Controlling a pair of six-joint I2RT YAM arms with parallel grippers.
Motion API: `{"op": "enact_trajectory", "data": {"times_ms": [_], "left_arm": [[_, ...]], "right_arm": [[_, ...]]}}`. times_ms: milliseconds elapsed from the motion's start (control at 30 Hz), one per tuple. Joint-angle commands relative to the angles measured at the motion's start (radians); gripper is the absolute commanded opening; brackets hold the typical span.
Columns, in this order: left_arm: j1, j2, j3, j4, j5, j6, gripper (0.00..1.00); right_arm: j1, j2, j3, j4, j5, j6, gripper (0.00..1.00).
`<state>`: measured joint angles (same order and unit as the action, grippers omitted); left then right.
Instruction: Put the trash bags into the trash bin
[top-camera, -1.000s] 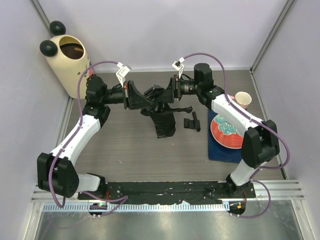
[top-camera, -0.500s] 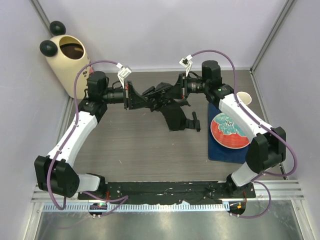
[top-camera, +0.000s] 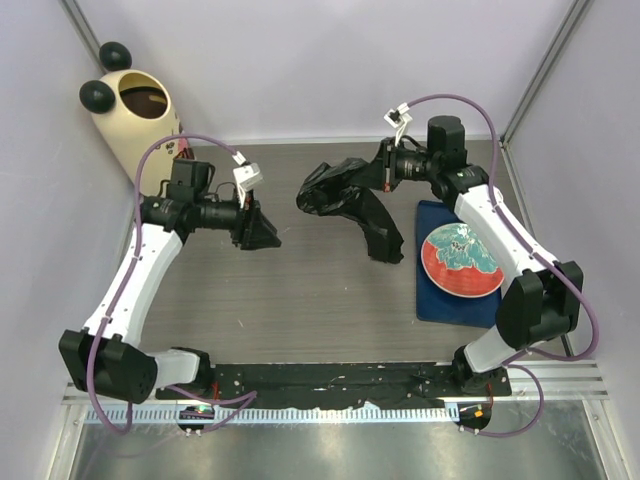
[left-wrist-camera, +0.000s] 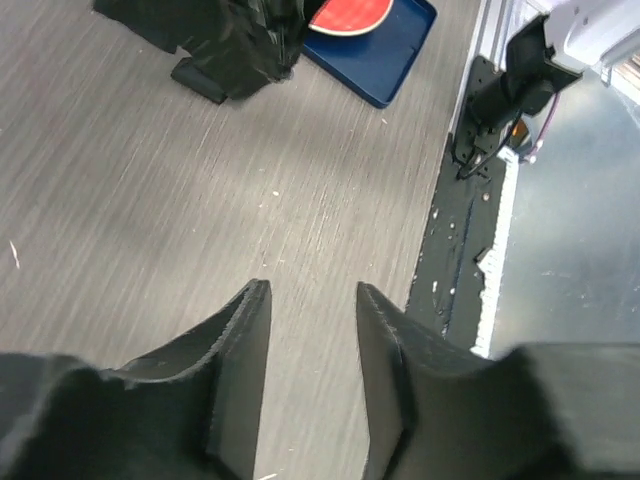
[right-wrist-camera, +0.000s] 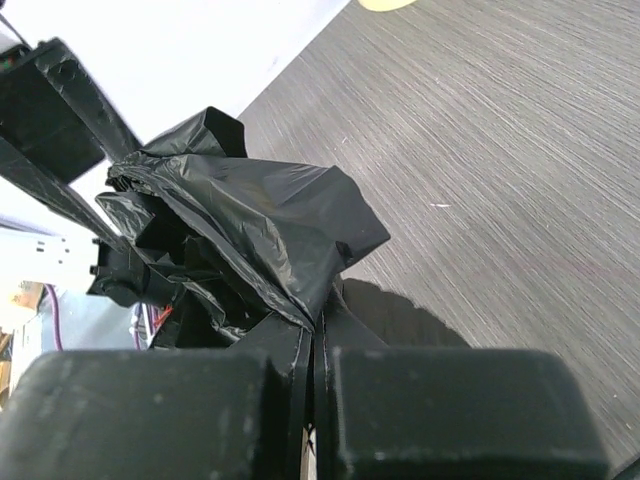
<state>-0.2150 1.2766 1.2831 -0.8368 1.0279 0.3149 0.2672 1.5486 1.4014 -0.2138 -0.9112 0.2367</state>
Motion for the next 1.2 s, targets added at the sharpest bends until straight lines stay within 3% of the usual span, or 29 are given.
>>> {"op": "enact_trajectory", "data": {"times_ms": [0, 100, 167, 367, 633, 667, 733, 800, 900, 933, 1000, 1067, 1167], "left_arm": [[0.032, -0.069, 0.059, 0.020, -0.028, -0.020, 0.58], [0.025, -0.095, 0.079, 0.259, -0.072, -0.166, 0.67], [-0.022, -0.089, 0.143, 0.310, -0.159, -0.208, 0.68], [-0.200, 0.015, 0.257, 0.249, -0.273, -0.113, 0.70], [-0.291, 0.141, 0.271, 0.225, -0.324, -0.096, 0.76], [-0.290, 0.154, 0.271, 0.205, -0.331, -0.093, 0.74], [-0.284, 0.181, 0.272, 0.202, -0.331, -0.108, 0.55], [-0.227, 0.167, 0.236, 0.312, -0.269, -0.274, 0.32], [-0.074, 0.132, 0.104, 0.647, -0.096, -0.546, 0.13], [-0.008, 0.109, 0.032, 0.742, -0.071, -0.732, 0.09], [0.041, 0.099, -0.036, 1.017, -0.028, -0.915, 0.01], [0.097, 0.095, -0.135, 1.252, -0.041, -1.184, 0.00], [0.127, 0.102, -0.243, 1.404, -0.100, -1.402, 0.00]], "right_arm": [[0.024, -0.064, 0.011, -0.021, -0.029, -0.088, 0.01], [0.052, -0.070, 0.037, -0.116, 0.011, -0.206, 0.01], [0.093, -0.076, 0.054, -0.199, 0.064, -0.273, 0.01], [0.168, -0.099, 0.057, -0.242, 0.123, -0.353, 0.01], [0.199, -0.119, 0.073, -0.251, 0.126, -0.358, 0.01], [0.201, -0.119, 0.079, -0.256, 0.118, -0.361, 0.01], [0.201, -0.124, 0.084, -0.275, 0.098, -0.372, 0.01], [0.201, -0.128, 0.081, -0.297, 0.098, -0.404, 0.01], [0.201, -0.146, 0.062, -0.349, 0.132, -0.444, 0.01], [0.199, -0.154, 0.056, -0.367, 0.139, -0.451, 0.01], [0.201, -0.159, 0.036, -0.380, 0.159, -0.459, 0.01], [0.199, -0.165, 0.027, -0.386, 0.166, -0.459, 0.01], [0.199, -0.162, 0.033, -0.377, 0.173, -0.439, 0.01]]}}
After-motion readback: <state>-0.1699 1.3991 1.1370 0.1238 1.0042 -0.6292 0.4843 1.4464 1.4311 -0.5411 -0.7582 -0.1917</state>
